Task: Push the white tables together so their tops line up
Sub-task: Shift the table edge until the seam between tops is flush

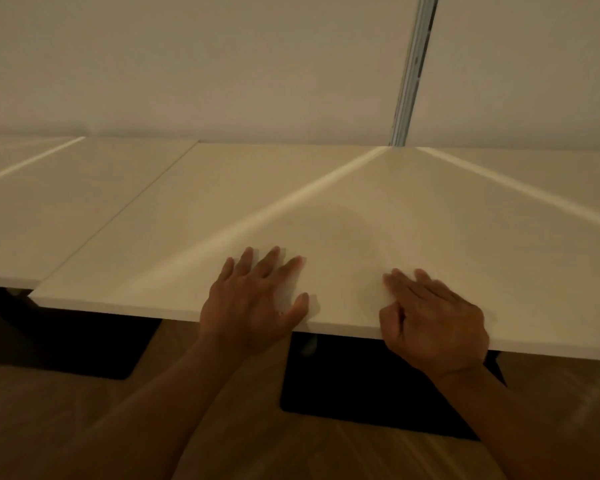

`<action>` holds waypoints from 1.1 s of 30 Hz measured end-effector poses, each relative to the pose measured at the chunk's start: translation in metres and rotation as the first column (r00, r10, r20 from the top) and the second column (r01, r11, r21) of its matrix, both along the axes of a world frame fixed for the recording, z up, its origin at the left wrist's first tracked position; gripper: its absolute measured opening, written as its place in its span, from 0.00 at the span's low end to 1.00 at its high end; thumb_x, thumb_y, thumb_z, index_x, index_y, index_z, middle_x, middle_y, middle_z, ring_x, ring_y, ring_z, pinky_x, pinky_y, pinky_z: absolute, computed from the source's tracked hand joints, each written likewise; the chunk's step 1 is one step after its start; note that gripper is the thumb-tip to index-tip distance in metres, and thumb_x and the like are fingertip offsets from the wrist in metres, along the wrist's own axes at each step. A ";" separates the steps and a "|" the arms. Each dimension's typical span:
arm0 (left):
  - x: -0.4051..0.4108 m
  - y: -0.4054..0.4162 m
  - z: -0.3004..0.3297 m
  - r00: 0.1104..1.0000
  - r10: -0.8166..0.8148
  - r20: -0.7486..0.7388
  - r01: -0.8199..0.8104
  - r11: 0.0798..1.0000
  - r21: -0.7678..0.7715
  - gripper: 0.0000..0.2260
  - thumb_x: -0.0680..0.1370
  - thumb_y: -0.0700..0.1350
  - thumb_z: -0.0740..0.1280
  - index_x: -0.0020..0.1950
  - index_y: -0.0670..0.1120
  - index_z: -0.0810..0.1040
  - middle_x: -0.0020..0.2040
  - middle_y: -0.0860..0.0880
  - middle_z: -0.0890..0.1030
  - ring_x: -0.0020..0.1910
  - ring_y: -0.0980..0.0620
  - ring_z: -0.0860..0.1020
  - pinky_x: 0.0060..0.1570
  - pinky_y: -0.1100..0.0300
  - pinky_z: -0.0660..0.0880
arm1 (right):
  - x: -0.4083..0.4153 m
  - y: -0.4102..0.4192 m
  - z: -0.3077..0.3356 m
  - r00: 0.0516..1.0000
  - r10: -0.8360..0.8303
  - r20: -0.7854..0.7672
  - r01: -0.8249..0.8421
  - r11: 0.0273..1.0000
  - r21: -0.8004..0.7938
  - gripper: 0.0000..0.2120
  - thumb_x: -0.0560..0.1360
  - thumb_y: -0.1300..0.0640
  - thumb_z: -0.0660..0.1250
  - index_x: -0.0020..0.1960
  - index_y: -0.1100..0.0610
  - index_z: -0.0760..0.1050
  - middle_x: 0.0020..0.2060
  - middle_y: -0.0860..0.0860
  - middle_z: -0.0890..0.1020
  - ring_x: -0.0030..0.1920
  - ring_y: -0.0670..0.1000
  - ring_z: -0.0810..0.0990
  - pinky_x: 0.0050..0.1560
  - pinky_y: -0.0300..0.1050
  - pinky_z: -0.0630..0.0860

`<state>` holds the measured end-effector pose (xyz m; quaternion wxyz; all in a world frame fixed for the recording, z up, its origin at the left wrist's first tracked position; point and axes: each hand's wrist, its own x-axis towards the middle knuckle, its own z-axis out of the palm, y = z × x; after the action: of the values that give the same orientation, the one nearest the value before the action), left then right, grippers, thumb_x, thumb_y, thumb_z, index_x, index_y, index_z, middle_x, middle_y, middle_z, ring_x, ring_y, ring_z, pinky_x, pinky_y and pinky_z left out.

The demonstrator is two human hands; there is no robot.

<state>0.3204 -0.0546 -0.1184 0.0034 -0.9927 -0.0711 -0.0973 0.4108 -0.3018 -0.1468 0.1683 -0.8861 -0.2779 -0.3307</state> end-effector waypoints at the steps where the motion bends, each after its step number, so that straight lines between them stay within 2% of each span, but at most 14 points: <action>1: 0.001 0.000 0.001 1.000 0.000 0.007 0.000 1.000 0.002 0.30 0.78 0.71 0.46 0.79 0.63 0.53 0.81 0.53 0.59 0.79 0.41 0.56 0.75 0.43 0.56 | 0.001 0.000 -0.003 0.999 0.007 0.033 -0.008 1.000 0.009 0.20 0.74 0.54 0.57 0.56 0.57 0.84 0.54 0.54 0.85 0.55 0.60 0.83 0.52 0.56 0.81; 11: 0.018 0.006 0.001 1.000 0.002 0.027 -0.002 1.000 0.001 0.30 0.78 0.70 0.48 0.79 0.63 0.54 0.80 0.53 0.61 0.78 0.40 0.58 0.75 0.41 0.57 | 0.021 0.008 -0.006 0.990 0.032 0.134 -0.041 0.997 0.064 0.21 0.74 0.55 0.55 0.54 0.57 0.85 0.53 0.54 0.85 0.54 0.60 0.84 0.48 0.56 0.82; 16: 0.026 0.008 0.001 1.000 -0.001 0.022 0.002 1.000 -0.019 0.30 0.78 0.70 0.47 0.79 0.64 0.52 0.81 0.53 0.57 0.80 0.41 0.55 0.77 0.41 0.54 | 0.027 0.010 -0.008 0.989 0.027 0.149 -0.037 0.997 0.062 0.24 0.77 0.53 0.50 0.55 0.57 0.85 0.53 0.54 0.85 0.54 0.60 0.84 0.49 0.56 0.82; 18: 0.026 0.008 -0.001 1.000 0.000 0.022 0.000 1.000 -0.024 0.30 0.78 0.70 0.46 0.79 0.64 0.51 0.81 0.53 0.57 0.80 0.41 0.54 0.77 0.41 0.53 | 0.026 0.010 -0.007 0.989 0.024 0.145 -0.034 0.997 0.068 0.24 0.76 0.53 0.51 0.54 0.57 0.85 0.53 0.54 0.85 0.54 0.60 0.84 0.48 0.56 0.83; 27: 0.025 0.011 -0.002 0.999 -0.033 0.031 0.034 0.999 -0.042 0.30 0.79 0.71 0.45 0.79 0.63 0.51 0.81 0.52 0.56 0.80 0.42 0.53 0.77 0.42 0.53 | 0.021 0.012 0.000 0.998 -0.027 0.052 0.022 0.995 0.092 0.20 0.72 0.54 0.57 0.54 0.53 0.85 0.53 0.50 0.85 0.56 0.56 0.83 0.47 0.51 0.81; 33: 0.023 0.012 0.002 1.000 0.001 0.004 -0.001 0.997 -0.082 0.30 0.78 0.71 0.47 0.79 0.63 0.53 0.81 0.53 0.56 0.80 0.41 0.52 0.77 0.41 0.51 | 0.014 0.018 0.006 0.994 -0.068 -0.085 0.078 0.989 0.126 0.19 0.73 0.54 0.57 0.56 0.49 0.84 0.55 0.46 0.84 0.59 0.53 0.82 0.44 0.48 0.78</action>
<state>0.3436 -0.0425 -0.1163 -0.0372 -0.9918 -0.0755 -0.0962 0.4250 -0.2841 -0.1407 0.2241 -0.8955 -0.2162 -0.3180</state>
